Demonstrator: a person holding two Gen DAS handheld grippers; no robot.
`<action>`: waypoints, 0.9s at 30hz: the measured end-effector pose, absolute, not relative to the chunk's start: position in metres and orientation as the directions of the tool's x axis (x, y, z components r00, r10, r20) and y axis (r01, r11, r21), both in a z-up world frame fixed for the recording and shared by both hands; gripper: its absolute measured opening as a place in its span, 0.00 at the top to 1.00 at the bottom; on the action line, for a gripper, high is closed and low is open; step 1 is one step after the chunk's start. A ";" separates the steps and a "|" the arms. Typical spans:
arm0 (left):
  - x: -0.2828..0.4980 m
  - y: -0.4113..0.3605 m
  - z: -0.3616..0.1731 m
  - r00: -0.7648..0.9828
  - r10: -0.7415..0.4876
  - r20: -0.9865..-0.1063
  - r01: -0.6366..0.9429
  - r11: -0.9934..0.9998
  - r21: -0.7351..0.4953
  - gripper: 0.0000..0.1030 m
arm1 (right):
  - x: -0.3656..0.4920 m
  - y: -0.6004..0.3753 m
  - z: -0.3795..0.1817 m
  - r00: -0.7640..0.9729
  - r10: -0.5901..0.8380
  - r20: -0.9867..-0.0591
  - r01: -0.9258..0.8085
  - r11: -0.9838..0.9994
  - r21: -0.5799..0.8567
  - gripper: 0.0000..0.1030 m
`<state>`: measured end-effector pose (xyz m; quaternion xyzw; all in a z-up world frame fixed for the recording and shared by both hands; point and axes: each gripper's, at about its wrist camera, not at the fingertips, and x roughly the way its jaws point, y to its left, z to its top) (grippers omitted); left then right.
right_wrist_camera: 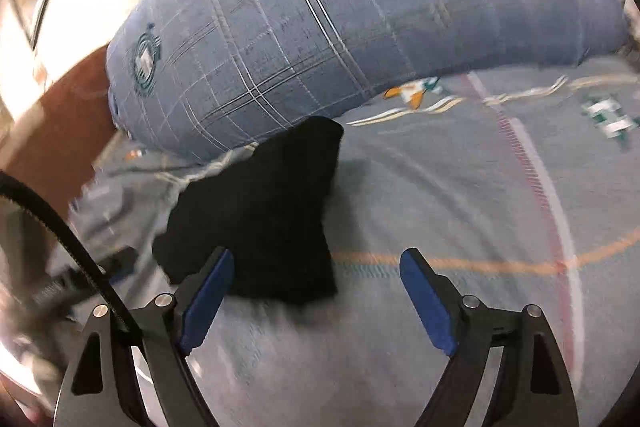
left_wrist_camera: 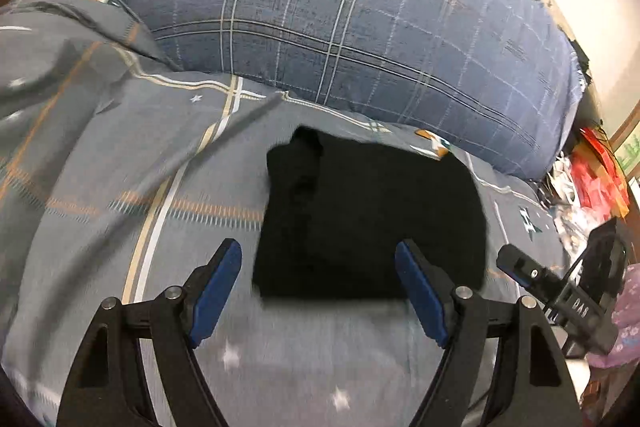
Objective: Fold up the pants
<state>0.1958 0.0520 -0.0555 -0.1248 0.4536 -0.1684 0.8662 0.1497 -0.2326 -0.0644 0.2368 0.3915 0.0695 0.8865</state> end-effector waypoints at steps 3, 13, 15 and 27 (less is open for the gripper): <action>0.234 0.054 -0.077 0.461 -0.470 -0.753 0.153 0.877 -0.455 0.24 | 0.189 -0.239 -0.080 0.647 0.367 -0.668 0.082 0.838 0.539 0.14; 0.255 0.015 -0.088 0.382 -0.531 -0.756 0.195 0.846 -0.496 0.17 | 0.248 -0.203 -0.096 0.560 0.525 -0.641 0.016 0.767 0.642 0.42; 0.246 0.014 -0.076 0.398 -0.548 -0.736 0.204 0.835 -0.511 0.18 | 0.242 -0.198 -0.083 0.564 0.543 -0.622 -0.025 0.764 0.645 0.50; 0.209 0.006 -0.055 0.404 -0.574 -0.712 0.185 0.814 -0.551 0.18 | 0.187 -0.209 -0.045 0.628 0.548 -0.553 -0.067 0.745 0.663 0.53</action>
